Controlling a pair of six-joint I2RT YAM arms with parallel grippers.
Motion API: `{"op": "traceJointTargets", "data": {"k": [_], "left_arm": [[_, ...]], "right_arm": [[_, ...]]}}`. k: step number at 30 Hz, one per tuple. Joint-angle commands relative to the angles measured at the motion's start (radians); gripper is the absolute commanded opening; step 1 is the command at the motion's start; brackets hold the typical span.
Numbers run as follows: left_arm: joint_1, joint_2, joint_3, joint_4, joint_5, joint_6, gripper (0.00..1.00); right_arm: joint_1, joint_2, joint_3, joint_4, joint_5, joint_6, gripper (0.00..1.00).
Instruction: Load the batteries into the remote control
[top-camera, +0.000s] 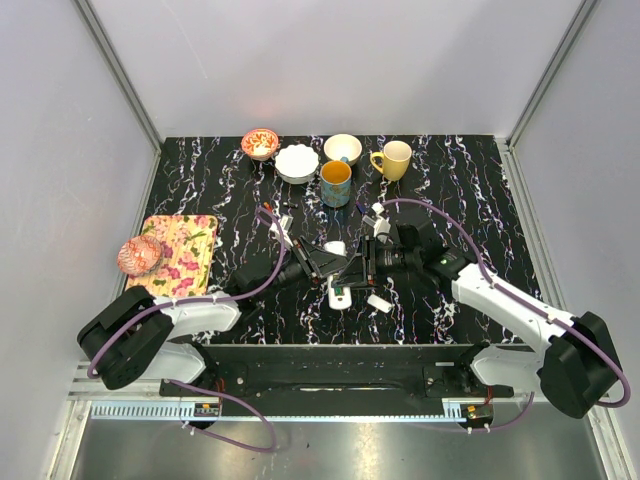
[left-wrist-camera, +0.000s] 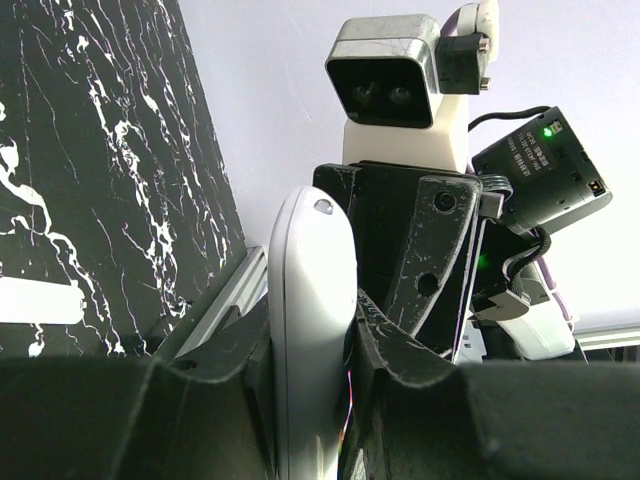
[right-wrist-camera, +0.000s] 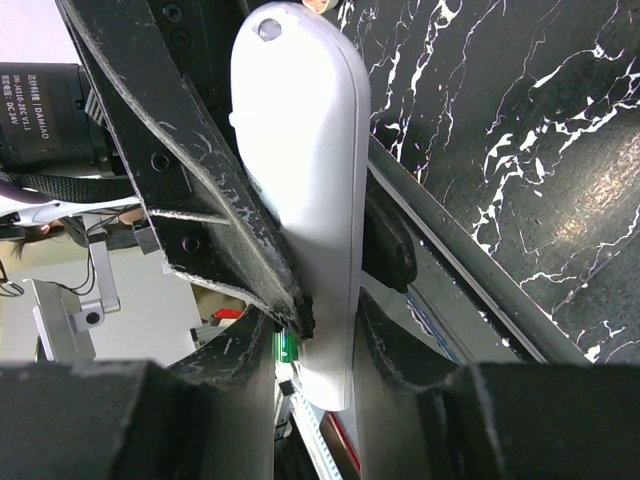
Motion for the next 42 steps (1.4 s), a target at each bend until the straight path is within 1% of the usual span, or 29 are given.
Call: {"op": "traceJointTargets", "data": {"k": [1, 2, 4, 5, 8, 9, 12, 13, 16, 17, 22, 23, 25, 26, 29, 30, 33, 36, 39, 40, 42], "left_arm": [[-0.029, -0.034, 0.015, 0.204, -0.015, -0.037, 0.00], [-0.031, -0.031, 0.014, 0.218, -0.013, -0.042, 0.00], [-0.029, -0.017, 0.012, 0.256, -0.007, -0.050, 0.00], [-0.031, -0.016, 0.009, 0.266, -0.007, -0.056, 0.00], [-0.028, -0.016, 0.009, 0.261, -0.012, -0.054, 0.00], [-0.029, -0.023, 0.009, 0.254, -0.016, -0.051, 0.00], [-0.028, -0.040, 0.014, 0.211, -0.021, -0.031, 0.00], [-0.031, -0.045, 0.015, 0.186, -0.024, -0.022, 0.00], [-0.029, -0.057, 0.018, 0.136, -0.030, -0.010, 0.00], [-0.031, -0.060, 0.018, 0.126, -0.032, -0.004, 0.00], [-0.029, -0.060, 0.014, 0.122, -0.033, -0.002, 0.00], [-0.028, -0.060, 0.014, 0.122, -0.032, -0.002, 0.00], [-0.029, -0.063, 0.014, 0.114, -0.033, 0.002, 0.00], [-0.028, -0.063, 0.014, 0.112, -0.032, 0.004, 0.00], [-0.026, -0.062, 0.011, 0.111, -0.030, 0.004, 0.00], [-0.023, -0.062, 0.009, 0.111, -0.030, 0.006, 0.00], [-0.019, -0.059, 0.005, 0.119, -0.027, 0.003, 0.00], [-0.011, -0.059, -0.003, 0.126, -0.029, -0.010, 0.00], [0.003, -0.059, -0.008, 0.145, -0.021, -0.031, 0.00], [0.006, -0.060, -0.009, 0.149, -0.018, -0.039, 0.00], [0.012, -0.063, -0.009, 0.152, -0.017, -0.047, 0.00]], "right_arm": [[0.012, 0.014, -0.012, -0.014, 0.135, -0.008, 0.00], [0.012, 0.013, -0.037, 0.054, 0.106, 0.012, 0.00], [0.012, 0.020, -0.048, 0.097, 0.077, 0.044, 0.00], [0.012, 0.025, -0.049, 0.114, 0.060, 0.050, 0.03], [0.012, 0.026, -0.060, 0.149, 0.029, 0.078, 0.19], [0.012, 0.022, -0.059, 0.149, 0.027, 0.079, 0.31], [0.012, 0.010, -0.059, 0.149, 0.026, 0.082, 0.44], [0.012, 0.007, -0.059, 0.149, 0.023, 0.087, 0.50], [0.012, 0.005, -0.055, 0.149, 0.018, 0.099, 0.56], [0.012, 0.003, -0.057, 0.149, 0.015, 0.102, 0.57], [0.011, -0.004, -0.052, 0.148, 0.011, 0.109, 0.63], [0.010, -0.007, -0.049, 0.149, 0.009, 0.107, 0.66], [0.010, -0.018, -0.040, 0.148, 0.004, 0.096, 0.69], [0.010, -0.021, -0.037, 0.142, 0.003, 0.090, 0.73], [0.010, -0.036, -0.020, 0.110, -0.002, 0.069, 0.80], [0.010, -0.043, -0.014, 0.099, -0.002, 0.063, 0.84], [0.010, -0.056, 0.006, 0.065, -0.011, 0.041, 0.87], [0.010, -0.082, 0.027, 0.007, -0.009, -0.005, 0.88], [0.009, -0.115, 0.067, -0.110, 0.036, -0.111, 0.88], [0.010, -0.119, 0.096, -0.192, 0.087, -0.178, 0.88], [0.010, -0.139, 0.116, -0.251, 0.119, -0.256, 0.88]]}}
